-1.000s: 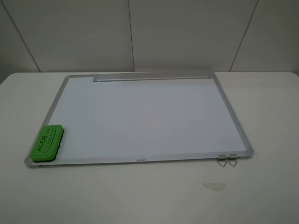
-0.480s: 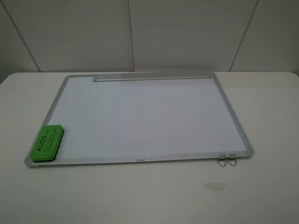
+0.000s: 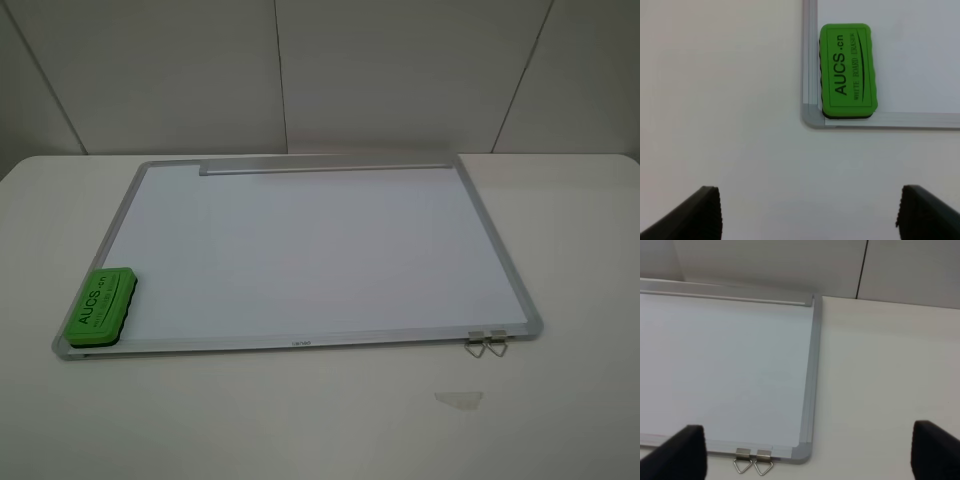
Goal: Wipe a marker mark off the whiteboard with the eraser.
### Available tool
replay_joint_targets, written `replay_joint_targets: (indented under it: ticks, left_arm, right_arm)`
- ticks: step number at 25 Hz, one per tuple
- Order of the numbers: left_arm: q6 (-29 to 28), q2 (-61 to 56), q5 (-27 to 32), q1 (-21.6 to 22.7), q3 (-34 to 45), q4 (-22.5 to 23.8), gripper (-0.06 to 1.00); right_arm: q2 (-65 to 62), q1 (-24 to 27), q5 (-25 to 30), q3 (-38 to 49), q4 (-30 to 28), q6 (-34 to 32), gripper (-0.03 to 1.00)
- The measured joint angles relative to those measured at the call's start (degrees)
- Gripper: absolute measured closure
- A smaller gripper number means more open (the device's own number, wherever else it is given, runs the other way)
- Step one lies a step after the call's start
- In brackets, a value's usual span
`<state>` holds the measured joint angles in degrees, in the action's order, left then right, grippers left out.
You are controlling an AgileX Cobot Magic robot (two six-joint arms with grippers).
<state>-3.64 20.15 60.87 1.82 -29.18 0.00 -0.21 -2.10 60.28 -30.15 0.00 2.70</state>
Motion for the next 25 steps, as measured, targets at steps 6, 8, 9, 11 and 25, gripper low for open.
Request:
replay_joint_targets:
  ticks: [6, 8, 9, 11, 25]
  left_arm:
    - [0.1, -3.8, -0.1, 0.1, 0.0, 0.0, 0.22]
    - [0.2, -6.8, -0.1, 0.1, 0.0, 0.0, 0.22]
    - [0.4, -8.0, -0.1, 0.1, 0.0, 0.0, 0.22]
    - [0.9, -10.5, -0.1, 0.1, 0.0, 0.0, 0.22]
    - [1.2, -20.5, -0.1, 0.1, 0.1, -0.5, 0.22]
  right_arm:
    - [0.0, 0.0, 0.0, 0.0, 0.0, 0.0, 0.15]
    - [0.0, 0.0, 0.0, 0.0, 0.0, 0.0, 0.15]
    - [0.0, 0.0, 0.0, 0.0, 0.0, 0.0, 0.15]
    - [0.0, 0.0, 0.0, 0.0, 0.0, 0.0, 0.15]
    - [0.0, 0.0, 0.0, 0.0, 0.0, 0.0, 0.15]
